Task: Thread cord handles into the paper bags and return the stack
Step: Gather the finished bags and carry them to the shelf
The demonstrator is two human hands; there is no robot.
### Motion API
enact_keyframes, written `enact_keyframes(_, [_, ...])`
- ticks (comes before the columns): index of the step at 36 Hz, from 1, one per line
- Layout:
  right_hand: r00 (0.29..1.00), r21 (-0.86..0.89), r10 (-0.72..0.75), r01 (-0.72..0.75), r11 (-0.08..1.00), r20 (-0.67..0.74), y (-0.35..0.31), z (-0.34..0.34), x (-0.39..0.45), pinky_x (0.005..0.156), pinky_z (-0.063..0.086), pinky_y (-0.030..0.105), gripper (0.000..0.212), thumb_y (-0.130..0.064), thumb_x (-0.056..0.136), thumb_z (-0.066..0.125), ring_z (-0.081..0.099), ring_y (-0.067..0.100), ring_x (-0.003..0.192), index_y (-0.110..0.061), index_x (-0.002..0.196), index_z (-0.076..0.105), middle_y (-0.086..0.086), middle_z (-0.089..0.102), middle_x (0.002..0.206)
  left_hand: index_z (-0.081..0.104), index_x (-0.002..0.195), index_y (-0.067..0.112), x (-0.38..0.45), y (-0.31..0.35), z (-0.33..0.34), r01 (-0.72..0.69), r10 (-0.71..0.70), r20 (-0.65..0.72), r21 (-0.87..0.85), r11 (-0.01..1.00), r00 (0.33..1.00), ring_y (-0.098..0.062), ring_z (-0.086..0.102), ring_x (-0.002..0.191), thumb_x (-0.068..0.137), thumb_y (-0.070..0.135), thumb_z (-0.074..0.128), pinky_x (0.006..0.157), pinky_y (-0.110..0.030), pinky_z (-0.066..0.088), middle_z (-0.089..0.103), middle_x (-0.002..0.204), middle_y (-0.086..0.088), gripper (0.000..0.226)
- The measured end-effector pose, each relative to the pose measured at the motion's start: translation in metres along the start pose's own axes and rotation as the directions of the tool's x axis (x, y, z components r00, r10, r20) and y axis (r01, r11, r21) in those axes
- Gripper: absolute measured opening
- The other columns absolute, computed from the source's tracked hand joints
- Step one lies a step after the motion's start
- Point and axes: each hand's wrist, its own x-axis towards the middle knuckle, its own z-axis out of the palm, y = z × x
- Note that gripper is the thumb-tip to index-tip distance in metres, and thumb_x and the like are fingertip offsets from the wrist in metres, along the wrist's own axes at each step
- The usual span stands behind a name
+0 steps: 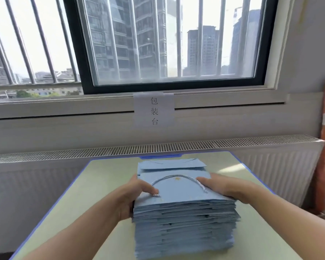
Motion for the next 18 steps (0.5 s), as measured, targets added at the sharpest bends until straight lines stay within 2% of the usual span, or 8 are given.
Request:
enact_keyframes(3, [0.999,-0.017,0.002,-0.002,1.0,-0.036,-0.016,-0.012,-0.007,0.076,0.052,0.029,0.028,-0.046,0.093,0.05,0.062,0.018,0.087,-0.023,0.11,0.051,-0.002,0.06,0.099,0.053,0.1,0.02,-0.01,0.01,0.001,0.02,-0.02,-0.015,0.0,1.0,1.0,-0.037,0.064,0.088,0.067,0.004,0.067,0.085,-0.05,0.051,0.064,0.097,-0.015,0.039])
enact_keyframes(4, [0.999,-0.001,-0.004,0.004,1.0,-0.036,-0.02,-0.014,-0.005,0.071,0.048,0.027,0.033,-0.042,0.09,0.053,0.06,0.019,0.081,-0.017,0.11,0.055,-0.001,0.06,0.094,0.054,0.101,0.017,-0.01,0.011,0.001,0.033,-0.033,-0.02,-0.01,0.999,0.999,-0.035,0.063,0.083,0.066,0.006,0.066,0.079,-0.045,0.053,0.063,0.092,-0.013,0.039])
enact_keyframes(6, [0.999,-0.032,0.003,-0.004,0.999,-0.035,-0.021,-0.013,0.002,0.063,0.042,0.025,0.038,-0.038,0.084,0.053,0.057,0.018,0.069,-0.008,0.105,0.06,0.001,0.061,0.085,0.054,0.119,0.011,-0.008,0.009,0.002,0.071,-0.072,-0.02,-0.042,0.997,0.997,-0.031,0.064,0.073,0.059,0.015,0.067,0.064,-0.035,0.053,0.065,0.092,-0.016,0.062])
enact_keyframes(8, [0.999,-0.011,0.0,0.0,1.0,-0.041,-0.017,-0.004,0.006,0.057,0.042,0.023,0.036,-0.041,0.085,0.05,0.059,0.017,0.068,-0.011,0.102,0.058,0.001,0.063,0.086,0.052,0.128,0.012,-0.008,0.006,0.005,0.063,-0.066,-0.028,-0.098,0.993,0.997,-0.029,0.068,0.067,0.075,0.025,0.072,0.055,-0.032,0.055,0.068,0.099,-0.016,0.059])
enact_keyframes(10, [0.999,0.041,-0.005,0.007,0.999,-0.038,-0.009,0.004,0.008,0.066,0.045,0.026,0.058,-0.053,0.085,0.048,0.061,0.02,0.089,-0.014,0.128,0.047,0.003,0.061,0.116,0.048,0.132,0.017,-0.006,-0.003,0.008,-0.001,-0.01,-0.075,-0.139,0.99,0.997,-0.029,0.072,0.073,0.092,0.033,0.063,0.053,-0.035,0.057,0.068,0.111,-0.013,0.045])
enact_keyframes(12, [0.998,0.055,-0.026,0.029,0.998,-0.049,-0.005,0.011,0.006,0.08,0.039,0.027,0.063,-0.052,0.095,0.041,0.051,0.02,0.108,-0.017,0.145,0.026,0.003,0.044,0.141,0.049,0.126,0.023,-0.006,-0.011,0.012,-0.076,0.062,-0.131,-0.106,0.991,0.989,-0.026,0.071,0.075,0.097,0.029,0.058,0.051,-0.032,0.055,0.068,0.109,-0.01,0.031])
enact_keyframes(14, [0.994,0.065,-0.077,0.082,0.995,-0.072,0.001,0.015,0.009,0.085,0.032,0.024,0.058,-0.046,0.099,0.037,0.044,0.016,0.11,-0.017,0.146,0.021,0.0,0.04,0.14,0.051,0.119,0.03,-0.006,-0.021,0.016,-0.119,0.107,-0.17,-0.062,0.991,0.98,-0.02,0.07,0.076,0.098,0.024,0.056,0.052,-0.027,0.054,0.068,0.105,-0.003,0.023])
enact_keyframes(18, [0.98,0.035,-0.137,0.143,0.989,-0.145,0.012,0.027,0.016,0.102,0.039,0.039,0.051,-0.051,0.094,0.043,0.05,0.019,0.117,-0.023,0.136,0.032,-0.001,0.045,0.139,0.027,0.148,0.041,-0.003,-0.039,0.018,-0.203,0.209,-0.217,0.049,0.978,0.954,-0.014,0.062,0.107,0.097,0.025,0.057,0.091,-0.03,0.051,0.055,0.131,0.011,0.062])
